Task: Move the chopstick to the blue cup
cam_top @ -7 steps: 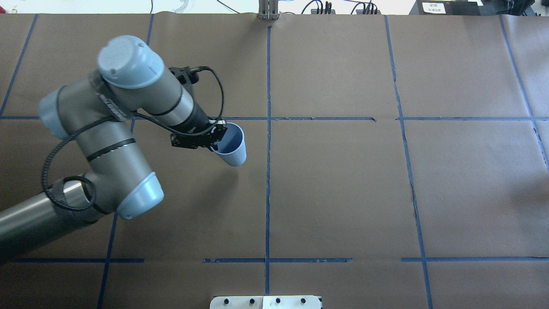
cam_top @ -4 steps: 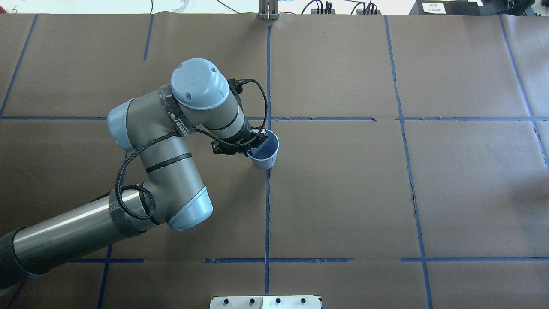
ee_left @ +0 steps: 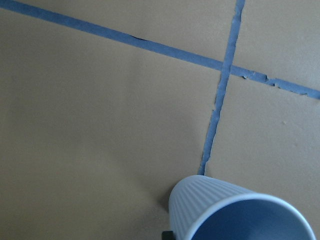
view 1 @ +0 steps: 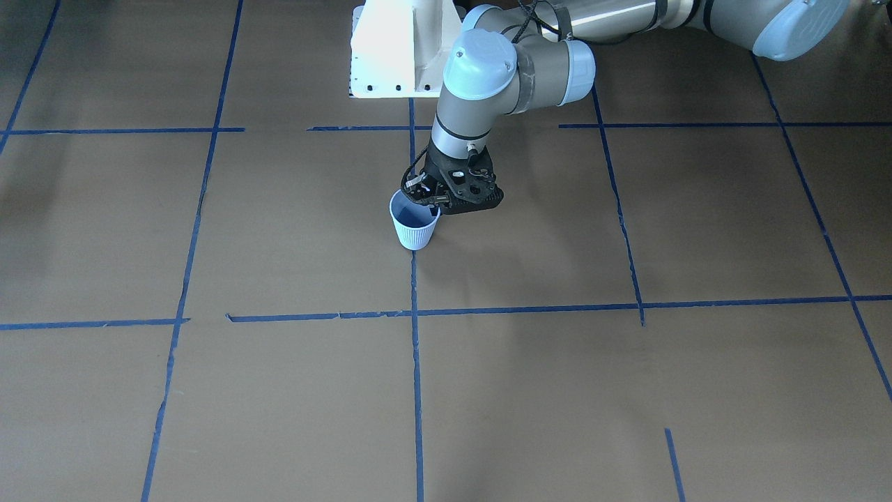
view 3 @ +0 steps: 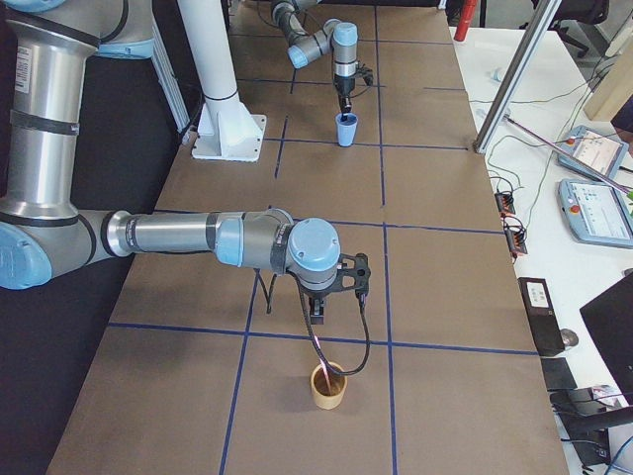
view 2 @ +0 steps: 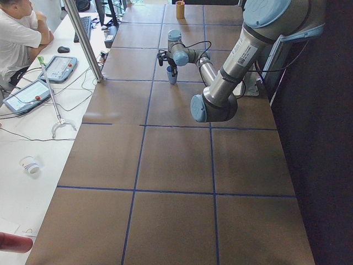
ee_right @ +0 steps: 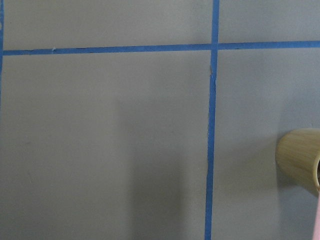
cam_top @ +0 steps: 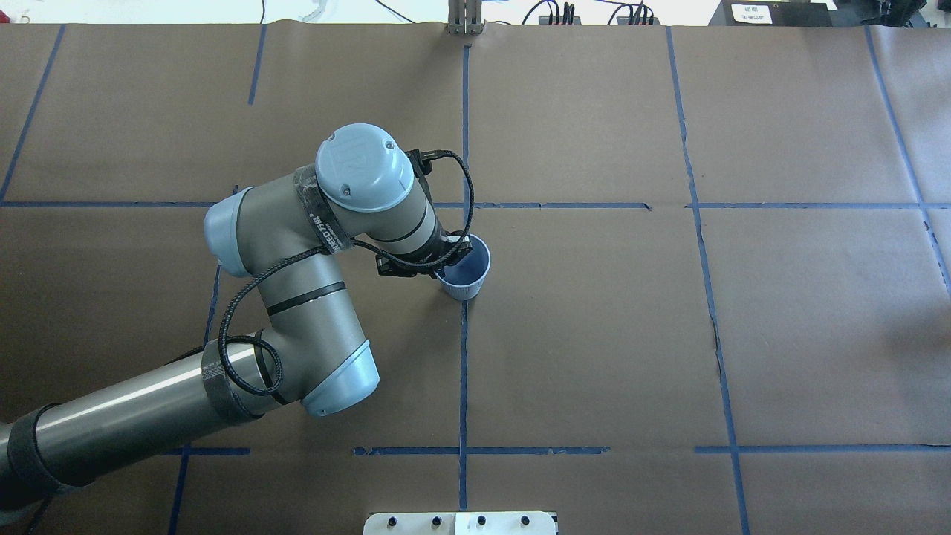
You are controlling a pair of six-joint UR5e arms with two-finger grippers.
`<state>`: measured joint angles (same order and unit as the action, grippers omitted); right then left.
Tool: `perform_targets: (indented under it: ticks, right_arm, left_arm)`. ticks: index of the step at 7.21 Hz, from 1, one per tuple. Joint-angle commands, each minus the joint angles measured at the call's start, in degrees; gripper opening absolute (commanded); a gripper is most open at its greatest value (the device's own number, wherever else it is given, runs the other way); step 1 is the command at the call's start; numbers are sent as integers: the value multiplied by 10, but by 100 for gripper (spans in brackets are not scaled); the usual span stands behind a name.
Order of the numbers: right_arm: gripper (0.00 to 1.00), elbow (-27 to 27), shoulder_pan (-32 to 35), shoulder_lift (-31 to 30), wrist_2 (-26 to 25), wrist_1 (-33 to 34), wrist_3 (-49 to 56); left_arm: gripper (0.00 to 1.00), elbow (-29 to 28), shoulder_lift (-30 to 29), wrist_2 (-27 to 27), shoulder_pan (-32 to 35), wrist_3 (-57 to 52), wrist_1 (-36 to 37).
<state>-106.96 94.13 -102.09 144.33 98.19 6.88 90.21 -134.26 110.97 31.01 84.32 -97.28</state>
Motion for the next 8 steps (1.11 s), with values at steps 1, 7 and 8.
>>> perform_targets:
  ticks: [1,7,8]
  right_arm:
    - [100,1,0,0,1,1,-4]
    - [100,10,-1,-8,-81,-66,6]
    - [100,10,-1,-3,-84,-75,6]
  left_arm:
    - [60,0,2,-2,-6,0,0]
    - [100,111,68,-6,101,-1,-41]
    - [100,111,72,-5,121,-2,-43]
